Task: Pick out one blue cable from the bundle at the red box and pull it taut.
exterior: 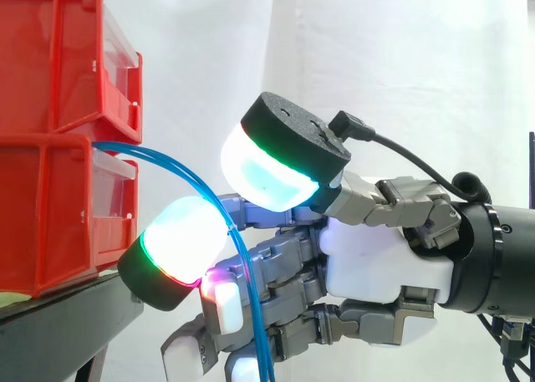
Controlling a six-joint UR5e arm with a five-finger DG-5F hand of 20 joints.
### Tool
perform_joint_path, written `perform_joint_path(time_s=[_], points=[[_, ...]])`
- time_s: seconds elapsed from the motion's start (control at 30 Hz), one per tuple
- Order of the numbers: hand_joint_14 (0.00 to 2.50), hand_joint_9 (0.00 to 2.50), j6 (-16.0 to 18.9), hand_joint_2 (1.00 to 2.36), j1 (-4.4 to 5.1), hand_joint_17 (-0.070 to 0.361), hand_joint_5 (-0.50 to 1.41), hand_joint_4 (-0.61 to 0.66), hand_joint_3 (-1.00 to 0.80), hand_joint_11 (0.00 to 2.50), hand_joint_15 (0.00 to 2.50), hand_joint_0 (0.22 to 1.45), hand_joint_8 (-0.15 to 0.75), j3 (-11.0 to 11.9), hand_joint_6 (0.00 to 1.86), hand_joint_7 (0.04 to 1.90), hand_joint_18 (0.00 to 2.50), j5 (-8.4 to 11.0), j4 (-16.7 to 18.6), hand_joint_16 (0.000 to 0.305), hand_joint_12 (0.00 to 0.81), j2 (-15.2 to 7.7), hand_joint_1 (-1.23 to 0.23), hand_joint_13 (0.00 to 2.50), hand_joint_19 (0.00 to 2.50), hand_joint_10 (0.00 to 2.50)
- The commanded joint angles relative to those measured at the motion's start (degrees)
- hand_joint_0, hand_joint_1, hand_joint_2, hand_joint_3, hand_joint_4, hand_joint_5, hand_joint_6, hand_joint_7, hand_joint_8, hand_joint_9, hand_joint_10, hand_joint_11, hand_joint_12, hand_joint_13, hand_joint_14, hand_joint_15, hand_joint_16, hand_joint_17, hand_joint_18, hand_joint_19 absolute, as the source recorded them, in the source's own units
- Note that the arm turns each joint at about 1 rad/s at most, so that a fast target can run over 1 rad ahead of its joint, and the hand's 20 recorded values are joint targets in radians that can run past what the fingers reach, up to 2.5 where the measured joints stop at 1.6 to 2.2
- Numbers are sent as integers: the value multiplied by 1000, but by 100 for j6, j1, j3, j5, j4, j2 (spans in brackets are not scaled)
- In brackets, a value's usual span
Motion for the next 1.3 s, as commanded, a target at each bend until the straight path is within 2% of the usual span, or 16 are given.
perform_joint_path(time_s=[0.0,0.4,0.9,1.13,1.27], points=[[18,902,-56,1000,-7,106,-180,120,-500,762,430,500,244,-1,900,752,778,15,-50,47,330,-4,-594,720,648,25],[17,888,-197,1000,-68,108,-176,129,-500,738,438,497,243,-1,857,767,772,6,-59,48,334,-4,-581,717,650,22],[18,880,-197,1000,-121,109,-168,120,-500,743,443,501,244,-1,797,798,763,-12,-59,48,335,-4,-586,711,654,22],[18,873,-197,1000,-121,106,-163,112,-495,739,442,519,236,-1,779,820,752,-12,-59,47,332,-4,-590,707,660,25],[17,876,-197,1007,-121,102,-161,101,-429,737,447,543,233,-1,786,842,742,-3,-59,46,323,-4,-604,704,666,25]])
